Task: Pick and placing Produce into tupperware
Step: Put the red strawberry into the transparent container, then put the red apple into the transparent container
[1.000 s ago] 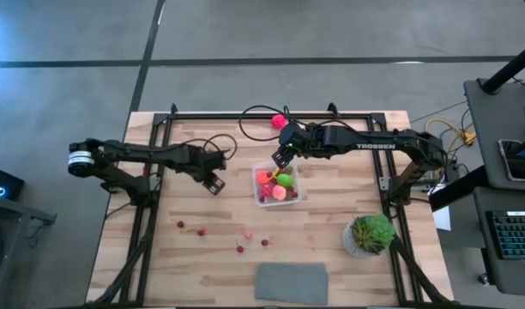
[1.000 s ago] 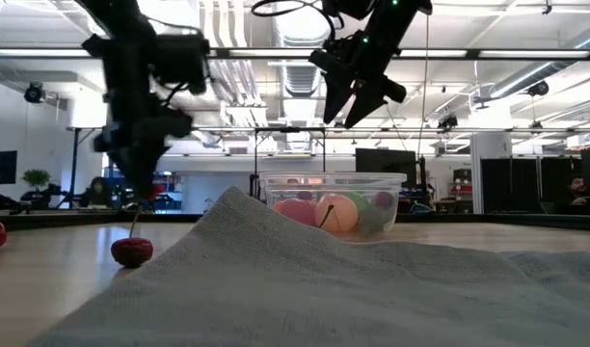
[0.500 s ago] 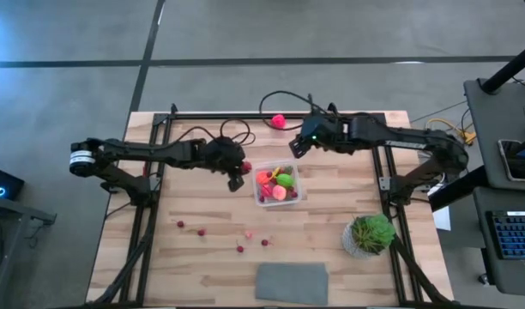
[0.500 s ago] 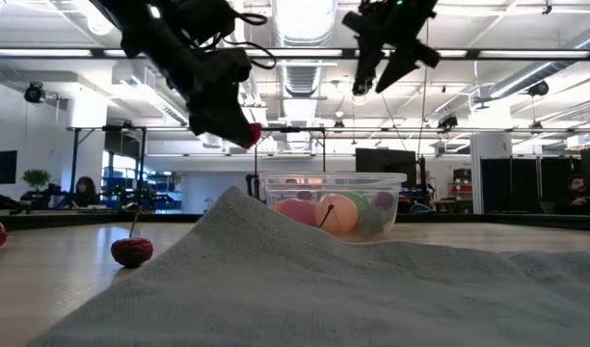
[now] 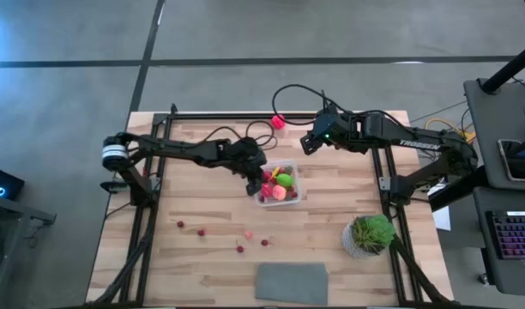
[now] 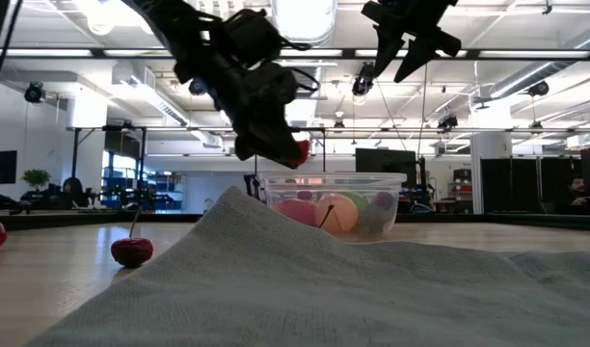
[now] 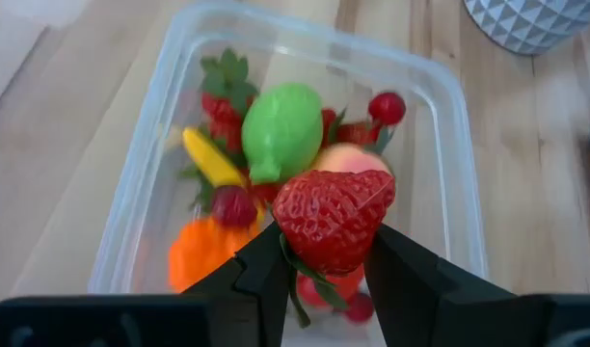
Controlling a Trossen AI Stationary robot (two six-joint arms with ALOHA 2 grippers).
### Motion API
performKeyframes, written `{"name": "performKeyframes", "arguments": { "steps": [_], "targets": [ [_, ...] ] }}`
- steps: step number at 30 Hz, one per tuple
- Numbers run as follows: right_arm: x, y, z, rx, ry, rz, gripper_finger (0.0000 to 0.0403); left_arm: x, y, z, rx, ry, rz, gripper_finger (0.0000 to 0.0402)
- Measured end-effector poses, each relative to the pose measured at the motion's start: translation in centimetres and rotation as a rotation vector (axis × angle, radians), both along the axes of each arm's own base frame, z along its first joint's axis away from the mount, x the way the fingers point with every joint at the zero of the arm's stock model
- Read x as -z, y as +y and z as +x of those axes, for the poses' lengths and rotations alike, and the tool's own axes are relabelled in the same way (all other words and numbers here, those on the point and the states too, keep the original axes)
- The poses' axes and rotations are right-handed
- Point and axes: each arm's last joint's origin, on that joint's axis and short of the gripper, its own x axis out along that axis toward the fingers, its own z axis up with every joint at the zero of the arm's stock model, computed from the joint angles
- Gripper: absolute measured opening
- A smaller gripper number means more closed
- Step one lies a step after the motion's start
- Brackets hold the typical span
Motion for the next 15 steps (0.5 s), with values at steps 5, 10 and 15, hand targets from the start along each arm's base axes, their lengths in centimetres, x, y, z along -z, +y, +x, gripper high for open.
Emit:
{"name": "performKeyframes", "arguments": {
  "steps": [5, 10, 15],
  "targets": [
    [0.30, -0.01, 0.07, 0.000, 0.021, 0.004, 0.0236, -0.37, 0.18, 1.11, -0.023, 0.049, -0.041, 0.0111],
    [0.43, -0.02, 0.14, -0.001, 0.028, 0.005, 0.0262, -0.28, 0.16, 0.92, -0.098, 0.071, -0.106, 0.0162],
    [0.44, -0.83, -0.07, 0.004, 0.050, -0.006, 0.0285, -0.22, 0.22, 0.86, -0.148, 0.077, -0.122, 0.0242]
  ]
}}
